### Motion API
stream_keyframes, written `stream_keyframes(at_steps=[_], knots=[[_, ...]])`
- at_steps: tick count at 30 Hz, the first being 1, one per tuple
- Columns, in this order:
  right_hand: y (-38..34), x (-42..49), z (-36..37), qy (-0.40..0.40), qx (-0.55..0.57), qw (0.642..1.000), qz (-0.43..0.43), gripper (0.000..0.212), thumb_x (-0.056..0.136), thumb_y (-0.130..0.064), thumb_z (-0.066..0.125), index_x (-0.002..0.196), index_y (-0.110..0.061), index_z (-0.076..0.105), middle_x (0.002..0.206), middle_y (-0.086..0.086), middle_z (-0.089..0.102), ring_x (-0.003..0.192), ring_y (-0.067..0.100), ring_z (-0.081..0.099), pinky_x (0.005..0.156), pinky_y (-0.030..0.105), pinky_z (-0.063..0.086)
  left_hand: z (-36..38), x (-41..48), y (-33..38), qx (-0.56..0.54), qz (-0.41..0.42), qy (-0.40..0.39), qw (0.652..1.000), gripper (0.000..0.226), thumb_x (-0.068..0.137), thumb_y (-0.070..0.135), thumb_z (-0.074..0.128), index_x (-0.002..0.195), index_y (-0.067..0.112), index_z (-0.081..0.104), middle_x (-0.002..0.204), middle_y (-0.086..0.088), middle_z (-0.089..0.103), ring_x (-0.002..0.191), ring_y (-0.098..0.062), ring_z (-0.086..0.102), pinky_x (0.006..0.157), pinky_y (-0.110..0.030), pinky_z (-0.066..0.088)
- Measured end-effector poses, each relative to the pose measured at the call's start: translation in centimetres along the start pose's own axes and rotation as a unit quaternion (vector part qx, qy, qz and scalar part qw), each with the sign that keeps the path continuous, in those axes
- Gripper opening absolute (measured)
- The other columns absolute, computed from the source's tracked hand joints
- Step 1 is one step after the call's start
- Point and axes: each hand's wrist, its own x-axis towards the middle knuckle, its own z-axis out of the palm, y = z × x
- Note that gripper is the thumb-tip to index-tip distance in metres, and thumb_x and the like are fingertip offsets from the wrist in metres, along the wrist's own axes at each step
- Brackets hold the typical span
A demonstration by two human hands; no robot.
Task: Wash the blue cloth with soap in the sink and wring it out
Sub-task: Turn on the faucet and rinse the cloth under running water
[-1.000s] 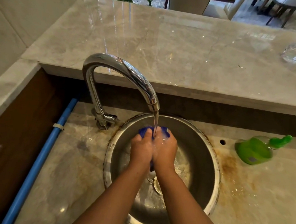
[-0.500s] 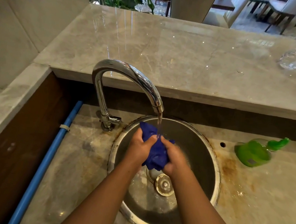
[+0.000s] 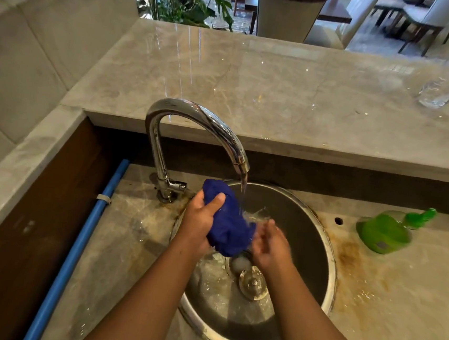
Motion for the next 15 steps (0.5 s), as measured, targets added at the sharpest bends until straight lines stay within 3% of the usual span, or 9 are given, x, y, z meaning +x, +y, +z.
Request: stream_keyframes(at_steps=[3,5,7,10,15], knots=[[1.8,0.2,0.0,-0.061,0.002,0.996,0.072,0.068,0.092,-0.062,0.051,0.13,-0.005,0.055,0.123,0.02,0.068,0.106,0.032,0.069,0.093,0.047,0.054,0.8,-0.1,-0.2,0.002,0.013,-0.021,1.0,0.034,0.098,0.008,0.055,0.132,0.008,0.054,0.103,-0.008,0.069,0.084,-0.021,0.068,0.068,-0.031,0.059],[2.6,-0.1,0.2,-0.124,0.03,0.985,0.112,0.083,0.088,-0.07,0.048,0.136,-0.003,0.052,0.131,0.023,0.064,0.121,0.039,0.062,0.105,0.05,0.046,1.5,-0.3,-0.5,0.007,0.007,-0.034,0.999,0.033,0.097,0.005,0.055,0.13,0.011,0.055,0.105,-0.006,0.07,0.089,-0.02,0.068,0.072,-0.03,0.058],[2.6,-0.4,0.5,-0.18,0.062,0.973,0.132,0.081,0.088,-0.071,0.047,0.136,-0.005,0.055,0.133,0.023,0.063,0.123,0.039,0.06,0.112,0.049,0.04,1.9,-0.8,-0.8,0.006,-0.006,-0.054,0.998,0.035,0.096,0.003,0.056,0.13,0.015,0.056,0.113,-0.008,0.07,0.1,-0.023,0.068,0.084,-0.034,0.056],[2.1,-0.8,0.9,-0.193,0.054,0.97,0.14,0.073,0.088,-0.067,0.055,0.133,-0.01,0.061,0.133,0.021,0.063,0.125,0.037,0.059,0.116,0.046,0.036,2.0,-1.2,-1.2,-0.019,-0.033,-0.084,0.996,0.04,0.096,0.002,0.056,0.134,0.014,0.055,0.121,-0.013,0.069,0.106,-0.026,0.069,0.088,-0.038,0.056],[0.6,-0.6,1.2,-0.134,-0.023,0.989,0.049,0.044,0.093,-0.038,0.064,0.129,-0.012,0.061,0.121,0.017,0.071,0.109,0.037,0.069,0.097,0.054,0.052,0.5,-0.8,0.0,0.02,-0.038,-0.08,0.996,0.037,0.099,0.005,0.053,0.134,0.018,0.053,0.123,-0.01,0.068,0.108,-0.028,0.068,0.089,-0.045,0.058]])
